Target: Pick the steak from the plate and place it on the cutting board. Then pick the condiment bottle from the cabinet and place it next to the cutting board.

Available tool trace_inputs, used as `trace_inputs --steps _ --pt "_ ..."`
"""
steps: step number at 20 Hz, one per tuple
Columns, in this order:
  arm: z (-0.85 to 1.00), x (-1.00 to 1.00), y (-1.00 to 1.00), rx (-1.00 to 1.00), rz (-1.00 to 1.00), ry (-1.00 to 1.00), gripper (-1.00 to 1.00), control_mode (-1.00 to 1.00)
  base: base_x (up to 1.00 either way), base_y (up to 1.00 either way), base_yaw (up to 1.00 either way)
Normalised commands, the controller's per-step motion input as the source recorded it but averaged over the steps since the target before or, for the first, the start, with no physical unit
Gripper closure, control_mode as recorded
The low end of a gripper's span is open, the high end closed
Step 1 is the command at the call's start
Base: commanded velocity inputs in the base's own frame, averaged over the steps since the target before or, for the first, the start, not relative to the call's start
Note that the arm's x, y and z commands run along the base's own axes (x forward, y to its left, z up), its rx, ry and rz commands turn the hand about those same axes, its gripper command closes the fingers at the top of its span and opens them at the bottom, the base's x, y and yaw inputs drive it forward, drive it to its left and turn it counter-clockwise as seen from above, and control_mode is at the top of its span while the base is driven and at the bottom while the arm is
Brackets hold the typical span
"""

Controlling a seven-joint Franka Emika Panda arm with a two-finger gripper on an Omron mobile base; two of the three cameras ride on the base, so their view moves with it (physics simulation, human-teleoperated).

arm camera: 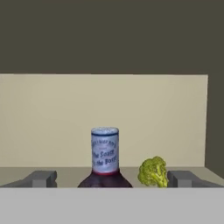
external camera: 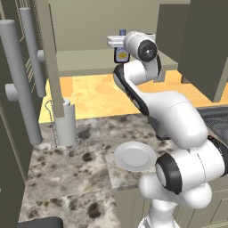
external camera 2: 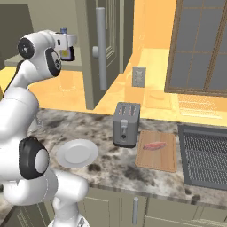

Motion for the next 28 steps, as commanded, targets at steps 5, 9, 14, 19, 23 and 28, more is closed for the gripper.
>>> trace_inputs --steps 5,9,14,19,23,28 --pt "0.0 0.13 0.0 0.0 -0.01 0.0 -1.0 -1.0 0.0 0.0 0.0" --pt "-0.01 0.16 0.0 0.0 -0.01 0.0 -1.0 -1.0 0.0 0.0 0.0" --pt "-0.03 0.17 0.0 0.0 -0.01 0.0 -1.0 -1.0 0.0 0.0 0.0" --pt "-0.05 0.17 0.02 0.0 -0.01 0.0 -1.0 -1.0 0.0 0.0 0.0" --pt "-0.06 0.18 0.05 0.0 -0.01 0.0 -1.0 -1.0 0.0 0.0 0.0" --pt "-0.04 0.18 0.07 0.0 -0.01 0.0 -1.0 -1.0 0.0 0.0 0.0"
